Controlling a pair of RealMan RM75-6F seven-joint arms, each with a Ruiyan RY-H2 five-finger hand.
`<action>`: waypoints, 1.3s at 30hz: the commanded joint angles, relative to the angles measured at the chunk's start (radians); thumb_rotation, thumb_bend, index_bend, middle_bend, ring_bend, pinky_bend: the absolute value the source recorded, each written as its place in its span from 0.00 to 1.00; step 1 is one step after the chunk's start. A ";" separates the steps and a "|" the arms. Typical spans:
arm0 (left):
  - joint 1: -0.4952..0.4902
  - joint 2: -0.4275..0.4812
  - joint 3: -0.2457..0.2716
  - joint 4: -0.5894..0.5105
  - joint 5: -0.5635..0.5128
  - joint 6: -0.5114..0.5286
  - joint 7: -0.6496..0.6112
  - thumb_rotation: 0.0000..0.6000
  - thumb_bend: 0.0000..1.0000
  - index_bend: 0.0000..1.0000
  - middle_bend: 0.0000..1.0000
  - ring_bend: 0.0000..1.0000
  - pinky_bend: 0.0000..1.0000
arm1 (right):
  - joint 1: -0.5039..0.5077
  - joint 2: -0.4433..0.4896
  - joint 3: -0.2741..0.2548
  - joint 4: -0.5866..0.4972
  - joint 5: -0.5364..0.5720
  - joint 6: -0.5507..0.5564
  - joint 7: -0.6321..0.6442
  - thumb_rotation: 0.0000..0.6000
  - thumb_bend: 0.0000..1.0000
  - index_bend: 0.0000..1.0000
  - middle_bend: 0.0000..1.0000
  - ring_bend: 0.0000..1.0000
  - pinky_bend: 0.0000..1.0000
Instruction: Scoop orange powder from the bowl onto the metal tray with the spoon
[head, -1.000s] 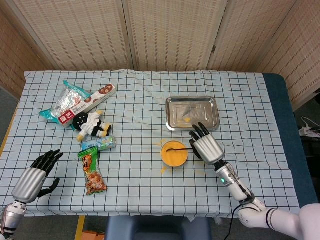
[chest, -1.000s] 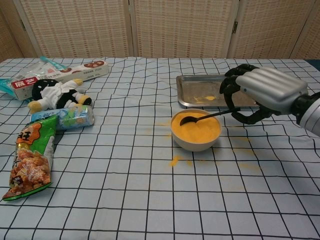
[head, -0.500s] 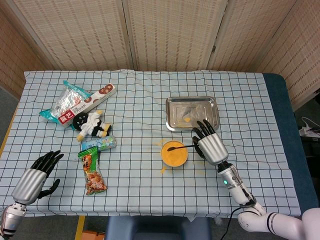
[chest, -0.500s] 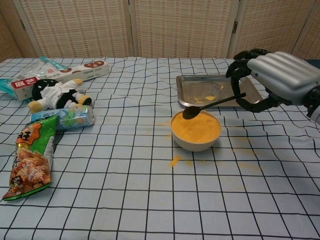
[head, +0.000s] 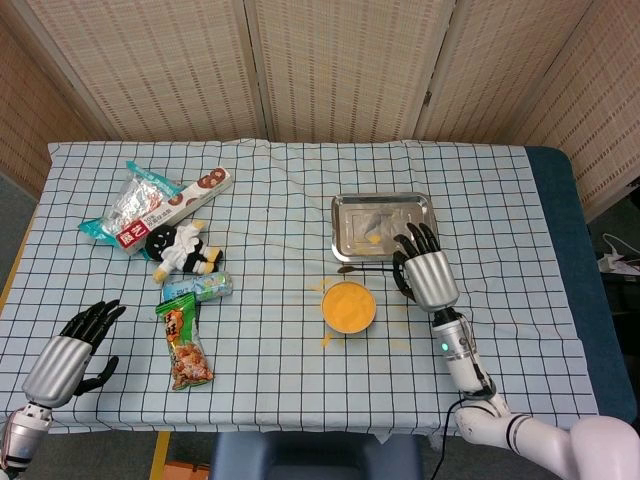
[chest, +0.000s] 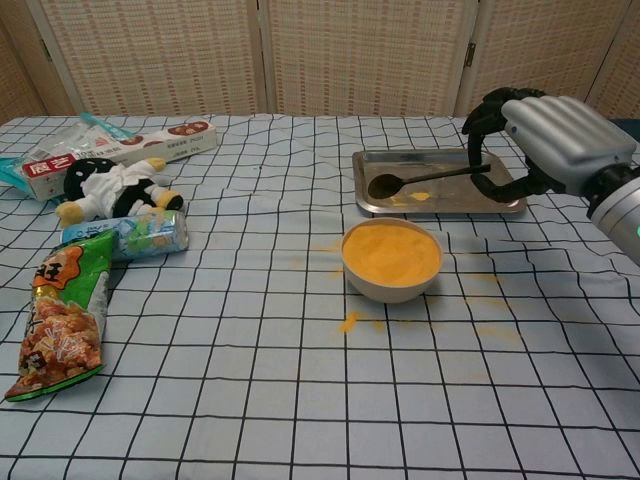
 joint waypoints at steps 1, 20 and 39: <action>0.000 -0.001 -0.001 0.000 -0.003 -0.002 0.002 1.00 0.45 0.00 0.00 0.00 0.15 | 0.061 -0.057 0.081 0.135 0.072 -0.056 0.027 1.00 0.37 1.00 0.27 0.07 0.11; -0.009 -0.006 -0.008 0.010 -0.025 -0.028 -0.002 1.00 0.45 0.00 0.00 0.00 0.15 | 0.226 -0.154 0.129 0.512 0.205 -0.407 0.095 1.00 0.36 0.00 0.06 0.00 0.02; 0.005 -0.025 -0.026 0.025 -0.026 0.019 0.016 1.00 0.45 0.00 0.00 0.00 0.15 | -0.327 0.527 -0.200 -0.721 0.127 0.138 -0.393 1.00 0.33 0.00 0.00 0.00 0.00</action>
